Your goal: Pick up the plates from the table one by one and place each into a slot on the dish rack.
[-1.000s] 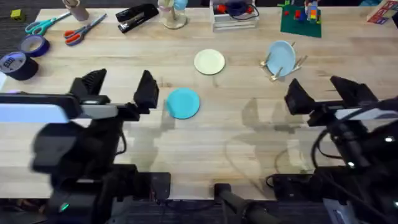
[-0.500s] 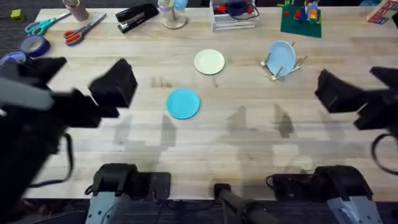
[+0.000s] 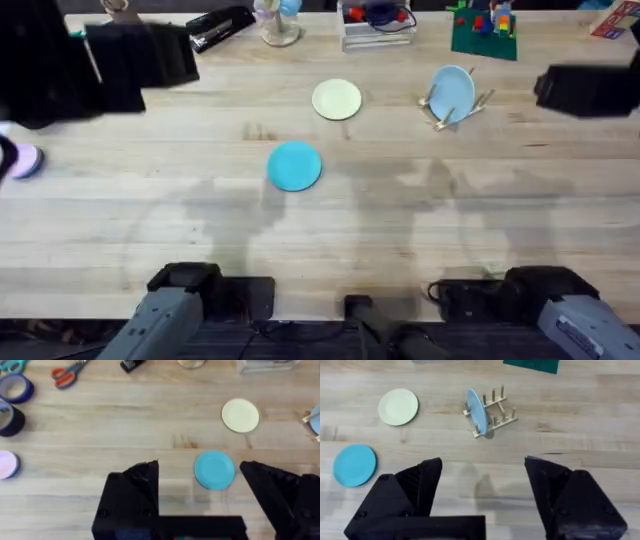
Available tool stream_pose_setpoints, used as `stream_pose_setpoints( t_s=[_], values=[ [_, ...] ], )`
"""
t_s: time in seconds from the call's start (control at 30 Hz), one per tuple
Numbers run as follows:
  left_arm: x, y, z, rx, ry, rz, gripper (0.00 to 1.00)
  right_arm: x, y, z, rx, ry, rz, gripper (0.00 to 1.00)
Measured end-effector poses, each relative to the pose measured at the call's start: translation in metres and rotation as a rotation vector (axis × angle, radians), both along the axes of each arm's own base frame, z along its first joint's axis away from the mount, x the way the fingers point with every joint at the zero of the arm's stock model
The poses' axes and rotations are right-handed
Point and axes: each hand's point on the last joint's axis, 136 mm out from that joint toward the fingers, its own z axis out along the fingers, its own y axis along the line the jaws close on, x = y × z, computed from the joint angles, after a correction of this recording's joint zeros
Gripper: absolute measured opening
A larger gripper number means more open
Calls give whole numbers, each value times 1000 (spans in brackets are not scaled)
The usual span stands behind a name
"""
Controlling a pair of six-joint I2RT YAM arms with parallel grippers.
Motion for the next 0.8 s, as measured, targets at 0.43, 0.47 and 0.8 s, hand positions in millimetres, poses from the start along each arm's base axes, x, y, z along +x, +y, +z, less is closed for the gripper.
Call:
stream_pose_setpoints(
  t_s=[0.43,0.47,0.8],
  values=[
    [27,-1,-19,-14,216,8,993,29,0,10,0,18,0,995],
    [27,-1,-19,-14,220,8,993,29,0,10,0,17,0,995],
    [28,-1,-20,-15,224,8,993,30,0,11,0,9,0,995]
  ],
)
